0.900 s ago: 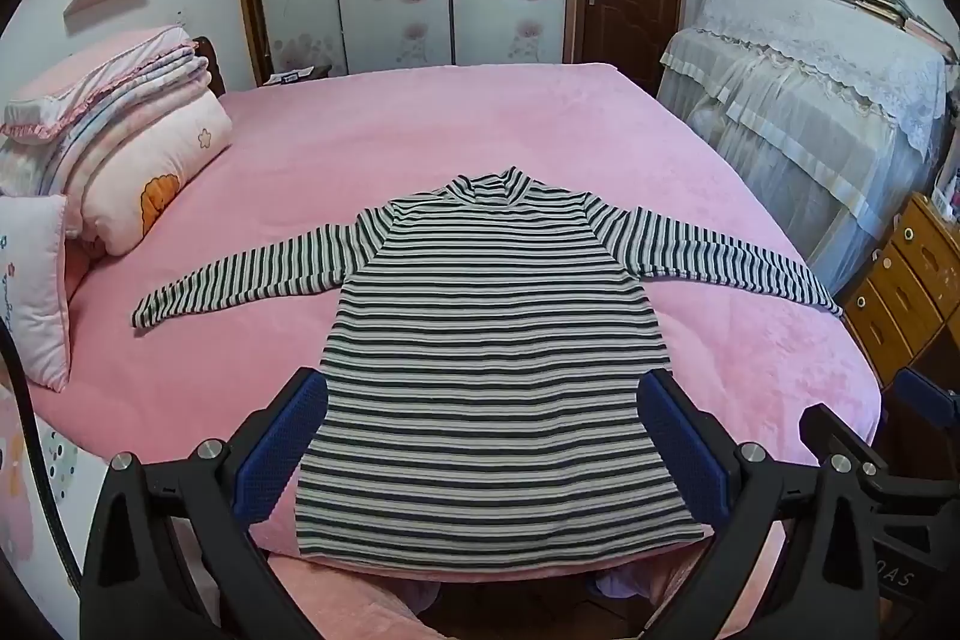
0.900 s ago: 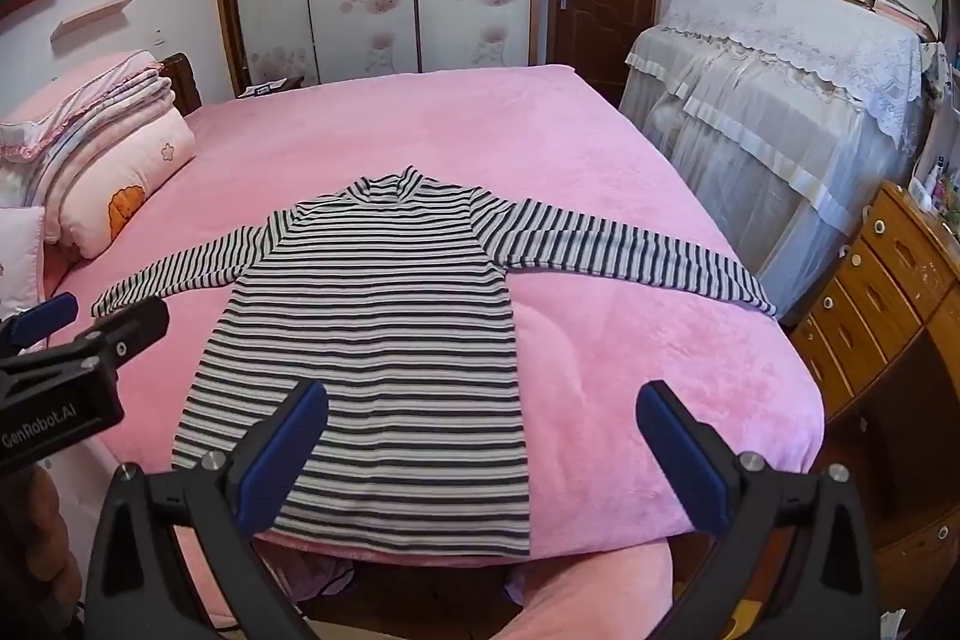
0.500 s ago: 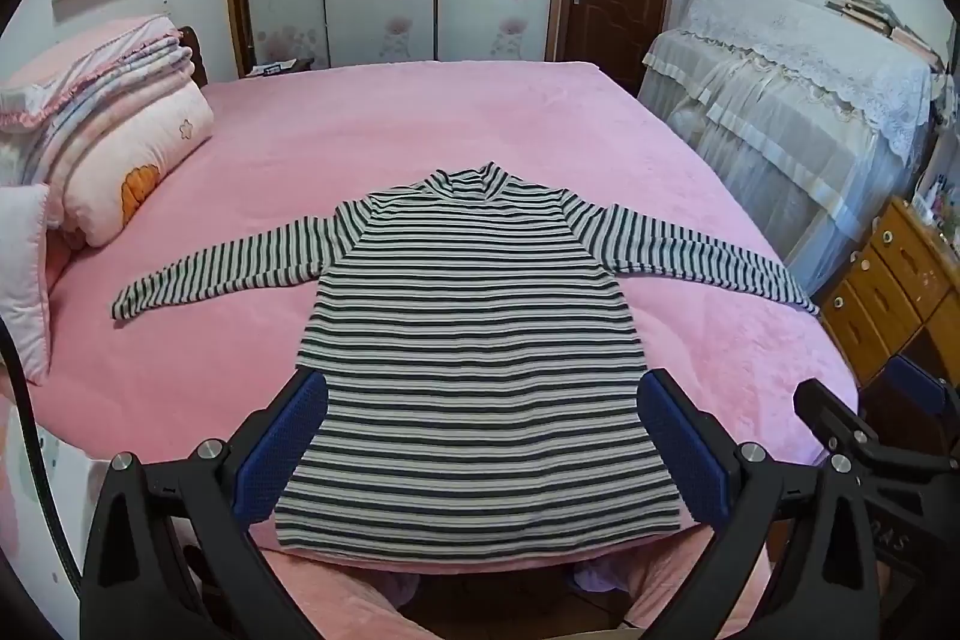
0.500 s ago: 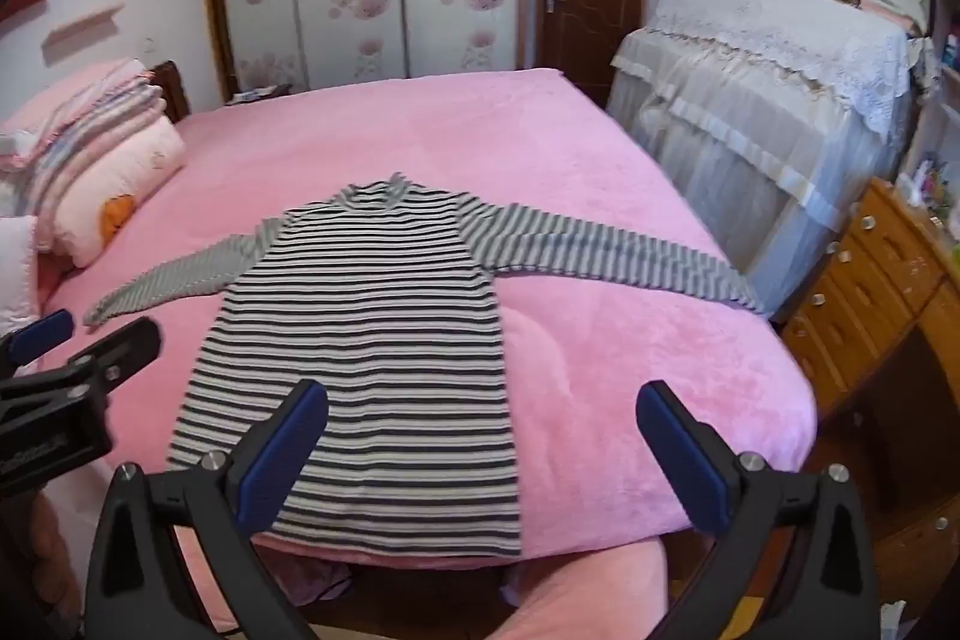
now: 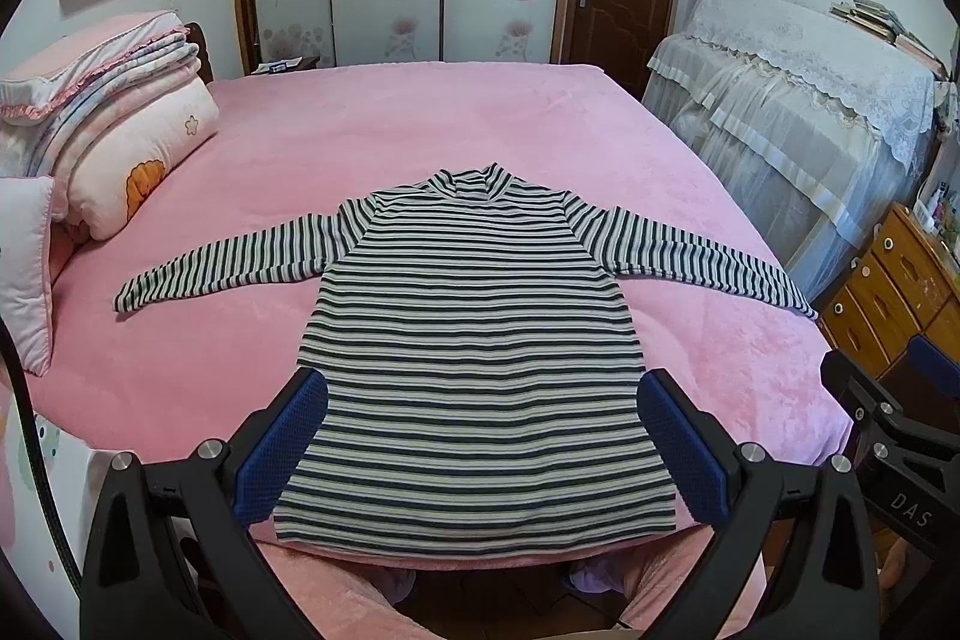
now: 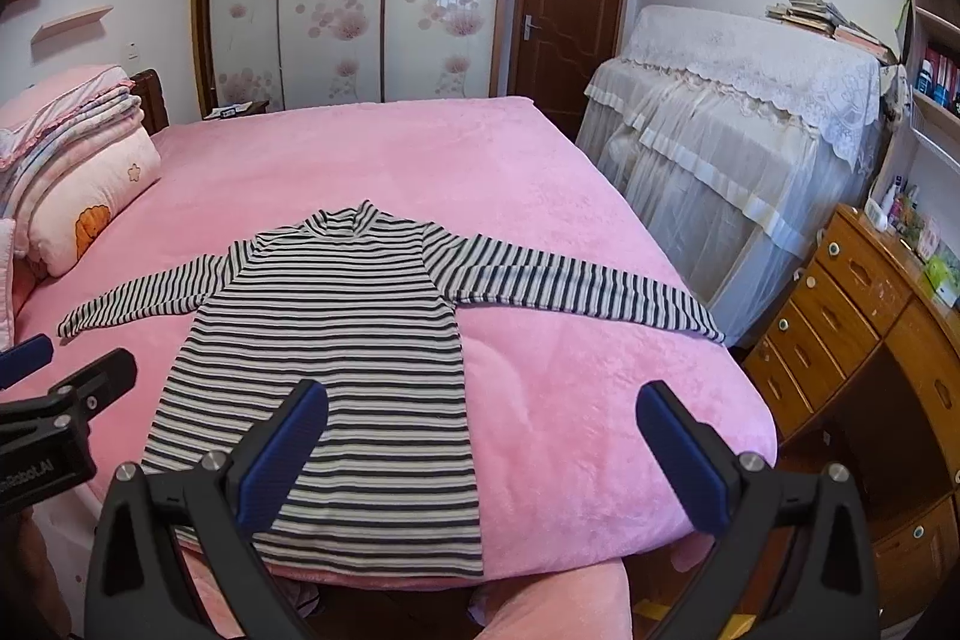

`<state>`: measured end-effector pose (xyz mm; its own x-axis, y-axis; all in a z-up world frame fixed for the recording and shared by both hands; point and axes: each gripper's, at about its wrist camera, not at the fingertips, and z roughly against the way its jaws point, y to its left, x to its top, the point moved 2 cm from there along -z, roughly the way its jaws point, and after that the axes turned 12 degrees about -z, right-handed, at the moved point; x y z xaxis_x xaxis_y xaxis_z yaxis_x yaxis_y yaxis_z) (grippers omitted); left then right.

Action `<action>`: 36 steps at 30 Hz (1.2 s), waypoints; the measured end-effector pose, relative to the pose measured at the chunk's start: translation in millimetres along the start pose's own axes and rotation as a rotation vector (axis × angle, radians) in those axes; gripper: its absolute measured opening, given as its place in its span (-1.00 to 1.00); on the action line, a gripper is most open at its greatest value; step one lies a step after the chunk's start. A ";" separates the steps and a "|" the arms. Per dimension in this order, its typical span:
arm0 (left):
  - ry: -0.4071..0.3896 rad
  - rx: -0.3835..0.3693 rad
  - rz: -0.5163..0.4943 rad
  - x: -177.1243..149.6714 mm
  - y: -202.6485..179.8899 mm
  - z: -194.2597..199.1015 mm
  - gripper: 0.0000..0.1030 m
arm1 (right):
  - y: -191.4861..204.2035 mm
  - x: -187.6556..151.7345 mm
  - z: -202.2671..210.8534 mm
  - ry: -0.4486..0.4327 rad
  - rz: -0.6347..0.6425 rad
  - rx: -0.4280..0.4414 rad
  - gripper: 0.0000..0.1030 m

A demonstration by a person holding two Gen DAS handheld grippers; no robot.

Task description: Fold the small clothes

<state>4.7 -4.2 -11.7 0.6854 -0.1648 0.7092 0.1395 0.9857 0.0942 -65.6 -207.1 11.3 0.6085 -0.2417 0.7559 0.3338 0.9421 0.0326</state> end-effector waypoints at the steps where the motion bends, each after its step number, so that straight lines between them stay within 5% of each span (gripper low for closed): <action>1: -0.001 -0.001 -0.002 -1.0 -0.2 0.6 0.99 | 0.0 0.5 1.0 -0.004 0.000 0.005 1.00; 36: -0.003 -0.002 0.008 -4.8 -3.2 8.4 0.99 | 11.3 -5.5 11.3 -0.005 0.034 0.068 1.00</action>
<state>-5.1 -6.3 -9.6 0.6843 -0.1573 0.7121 0.1361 0.9869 0.0872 -73.4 -192.5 14.9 0.6147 -0.2086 0.7607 0.2631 0.9634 0.0516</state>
